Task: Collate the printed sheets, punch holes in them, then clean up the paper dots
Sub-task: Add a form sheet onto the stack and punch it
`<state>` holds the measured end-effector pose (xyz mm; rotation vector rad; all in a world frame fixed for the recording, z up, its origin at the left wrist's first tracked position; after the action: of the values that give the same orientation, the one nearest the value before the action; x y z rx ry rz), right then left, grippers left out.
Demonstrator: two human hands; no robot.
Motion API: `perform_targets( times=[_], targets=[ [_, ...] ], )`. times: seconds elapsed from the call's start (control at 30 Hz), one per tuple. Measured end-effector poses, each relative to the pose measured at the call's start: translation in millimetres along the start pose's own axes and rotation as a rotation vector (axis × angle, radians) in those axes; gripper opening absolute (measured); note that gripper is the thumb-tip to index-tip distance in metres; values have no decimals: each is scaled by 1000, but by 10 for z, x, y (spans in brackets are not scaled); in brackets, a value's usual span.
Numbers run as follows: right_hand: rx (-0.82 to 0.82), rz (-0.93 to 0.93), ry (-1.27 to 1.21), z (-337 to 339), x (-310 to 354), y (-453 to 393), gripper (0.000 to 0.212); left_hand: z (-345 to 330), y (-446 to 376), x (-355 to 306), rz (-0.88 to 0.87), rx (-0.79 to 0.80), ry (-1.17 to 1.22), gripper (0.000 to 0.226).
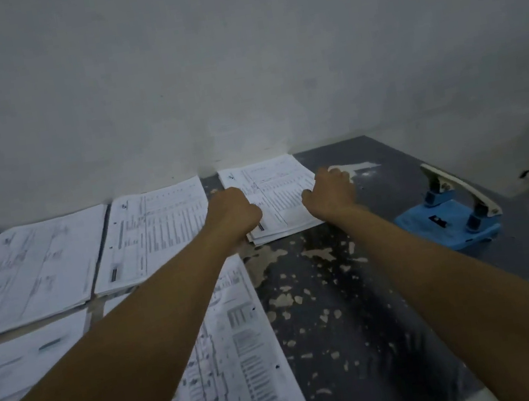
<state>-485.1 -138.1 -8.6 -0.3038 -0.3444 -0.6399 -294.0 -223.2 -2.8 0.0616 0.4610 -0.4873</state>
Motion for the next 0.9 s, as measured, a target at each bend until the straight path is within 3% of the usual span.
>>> perform_targets(
  times=[0.13, 0.3, 0.57, 0.67, 0.8, 0.9],
  targets=[
    [103, -73, 16, -186, -125, -227, 59, -116, -298, 8, 102, 24, -33, 24],
    [186, -51, 82, -226, -66, -447, 24, -212, -485, 33, 179, 19, -80, 17],
    [301, -151, -53, -284, -64, -500, 12, -297, -579, 193, 287, 29, 105, 38],
    [251, -162, -124, -256, -79, -514, 20, -312, -614, 222, 288, 43, 141, 45],
    [130, -140, -420, -217, -168, -546, 13, -353, -724, 255, 297, 100, 177, 44],
    [116, -119, -508, -203, -252, -586, 8, -352, -875, 240, 300, 120, 332, 18]
  ],
)
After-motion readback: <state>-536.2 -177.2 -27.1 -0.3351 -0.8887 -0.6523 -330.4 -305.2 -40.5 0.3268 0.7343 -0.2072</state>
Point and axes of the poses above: each hand's wrist, its own y-axis away from the middle knuckle, its own z-axis out of the back of the hand, x = y × z, the point moved 9 cm from there along -y, towards the middle knuckle, and after that the axes turned 2 degrees about x, right-handed, at the moved point
